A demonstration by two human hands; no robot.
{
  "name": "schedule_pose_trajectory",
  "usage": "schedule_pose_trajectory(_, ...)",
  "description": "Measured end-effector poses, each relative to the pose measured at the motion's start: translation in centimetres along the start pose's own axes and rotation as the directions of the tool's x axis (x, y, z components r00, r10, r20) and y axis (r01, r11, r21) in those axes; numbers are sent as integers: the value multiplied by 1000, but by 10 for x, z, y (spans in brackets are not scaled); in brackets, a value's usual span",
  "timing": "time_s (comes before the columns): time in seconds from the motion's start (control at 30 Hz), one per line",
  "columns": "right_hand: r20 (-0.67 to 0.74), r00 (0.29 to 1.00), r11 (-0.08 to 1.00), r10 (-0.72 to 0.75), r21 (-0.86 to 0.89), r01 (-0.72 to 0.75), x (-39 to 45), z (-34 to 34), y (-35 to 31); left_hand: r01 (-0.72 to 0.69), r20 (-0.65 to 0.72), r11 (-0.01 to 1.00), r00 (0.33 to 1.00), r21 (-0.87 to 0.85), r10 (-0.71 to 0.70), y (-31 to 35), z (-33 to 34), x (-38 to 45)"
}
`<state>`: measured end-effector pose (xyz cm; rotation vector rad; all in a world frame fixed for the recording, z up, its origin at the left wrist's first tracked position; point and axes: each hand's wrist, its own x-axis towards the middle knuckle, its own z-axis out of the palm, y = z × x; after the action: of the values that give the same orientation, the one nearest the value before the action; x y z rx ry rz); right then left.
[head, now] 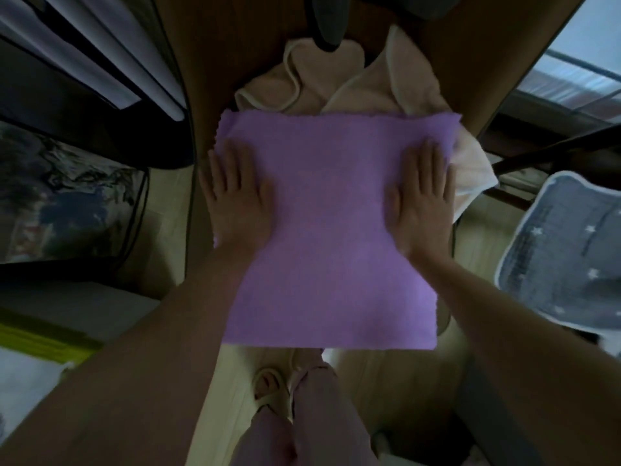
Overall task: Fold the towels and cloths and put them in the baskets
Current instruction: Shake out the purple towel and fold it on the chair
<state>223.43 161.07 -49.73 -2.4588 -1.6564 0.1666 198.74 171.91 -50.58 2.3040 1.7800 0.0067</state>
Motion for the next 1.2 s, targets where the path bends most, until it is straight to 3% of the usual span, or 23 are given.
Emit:
schedule_pose_trajectory(0.17,93,987,982,-135,143,121,-97,18,-76,-276,34,961,961,6,275,16,17,-100)
schedule_pose_trajectory(0.3,152,979,991,-136,20,134,-132,33,-54,-343,84,934,938,100,336,-28,27,-128)
schedule_pose_trajectory(0.37,138,989,998,53,-50,-47,-139,26,-30,-220,74,972,974,86,214,-46,19,-128)
schedule_pose_trajectory(0.43,106,944,950,311,-57,-306,-149,15,-14,-34,67,999,997,31,32,-59,12,-132)
schedule_pose_trajectory(0.5,60,923,924,381,-15,-381,-163,4,-18,-24,62,999,998,38,22,-66,4,-144)
schedule_pose_trajectory(0.6,-13,996,989,87,123,-84,-192,-8,-35,-352,-6,936,936,12,352,-62,-2,-176)
schedule_pose_trajectory(0.67,29,990,982,-138,134,133,-214,-7,-40,-549,18,832,834,-82,552,-54,-1,-198)
schedule_pose_trajectory(0.73,114,958,962,-263,112,251,-228,-2,-38,-627,56,769,769,-125,637,-51,5,-214)
schedule_pose_trajectory(0.83,143,949,957,-280,121,264,-231,4,-32,-603,36,776,785,-188,619,-54,17,-217)
schedule_pose_trajectory(1.03,34,973,943,-228,257,212,-212,5,-28,-499,-43,826,861,-263,507,-55,24,-204)
schedule_pose_trajectory(1.13,79,994,903,-73,429,33,-203,-2,-31,-459,-64,826,883,-327,465,-56,18,-198)
schedule_pose_trajectory(1.2,153,987,800,56,584,-136,-195,-13,-35,-421,-37,814,895,-399,445,-54,10,-193)
